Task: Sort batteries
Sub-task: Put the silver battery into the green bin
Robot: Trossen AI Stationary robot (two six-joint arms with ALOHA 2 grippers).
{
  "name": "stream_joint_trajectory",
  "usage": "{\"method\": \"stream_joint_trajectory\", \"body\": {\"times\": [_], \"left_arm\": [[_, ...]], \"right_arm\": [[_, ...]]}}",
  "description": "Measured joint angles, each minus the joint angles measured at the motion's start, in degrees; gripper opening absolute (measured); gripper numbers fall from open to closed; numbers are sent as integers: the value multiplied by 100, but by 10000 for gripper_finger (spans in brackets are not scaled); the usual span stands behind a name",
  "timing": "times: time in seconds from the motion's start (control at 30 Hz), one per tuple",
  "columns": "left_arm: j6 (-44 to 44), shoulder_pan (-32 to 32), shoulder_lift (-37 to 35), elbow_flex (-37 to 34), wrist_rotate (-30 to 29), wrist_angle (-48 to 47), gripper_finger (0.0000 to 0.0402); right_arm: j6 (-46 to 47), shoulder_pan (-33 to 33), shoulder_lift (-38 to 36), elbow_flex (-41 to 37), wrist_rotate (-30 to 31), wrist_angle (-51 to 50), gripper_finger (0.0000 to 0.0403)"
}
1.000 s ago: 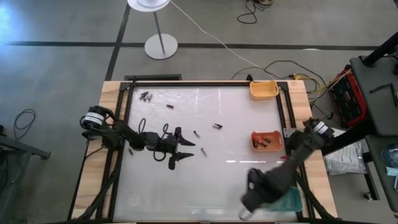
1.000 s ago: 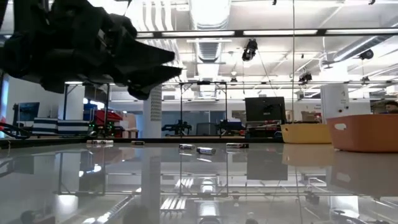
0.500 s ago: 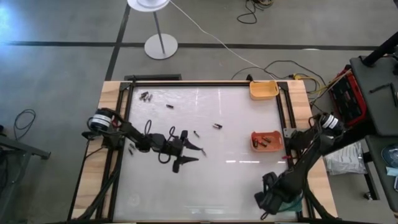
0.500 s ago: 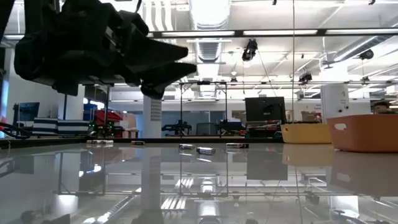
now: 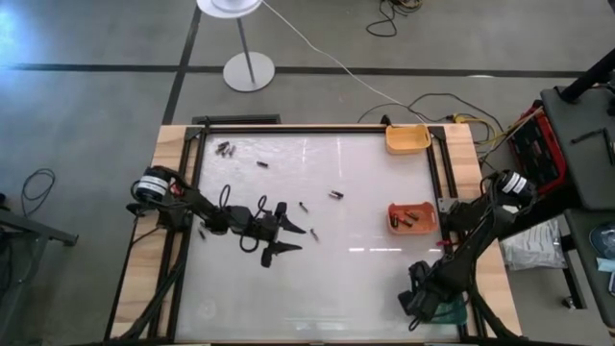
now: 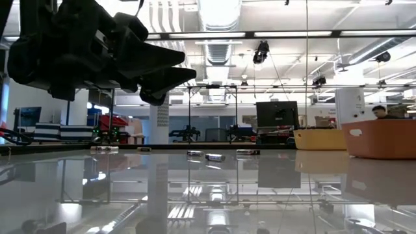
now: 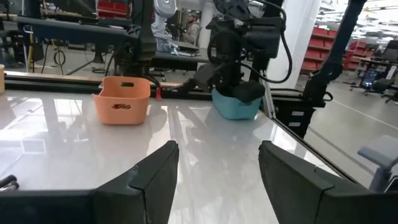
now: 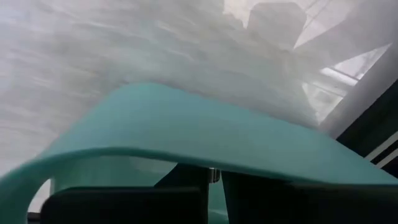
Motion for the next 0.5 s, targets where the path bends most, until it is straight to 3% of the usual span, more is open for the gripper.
{"method": "stream_joint_trajectory", "body": {"times": [0.17,0.5], "left_arm": [[-4,0,-24,-22,0,2,203],[-48,0,-24,-22,-2,4,203]], "right_arm": [[30,31,7,39,23,-30,26],[93,47,-3,255,-39,-168,117]]}}
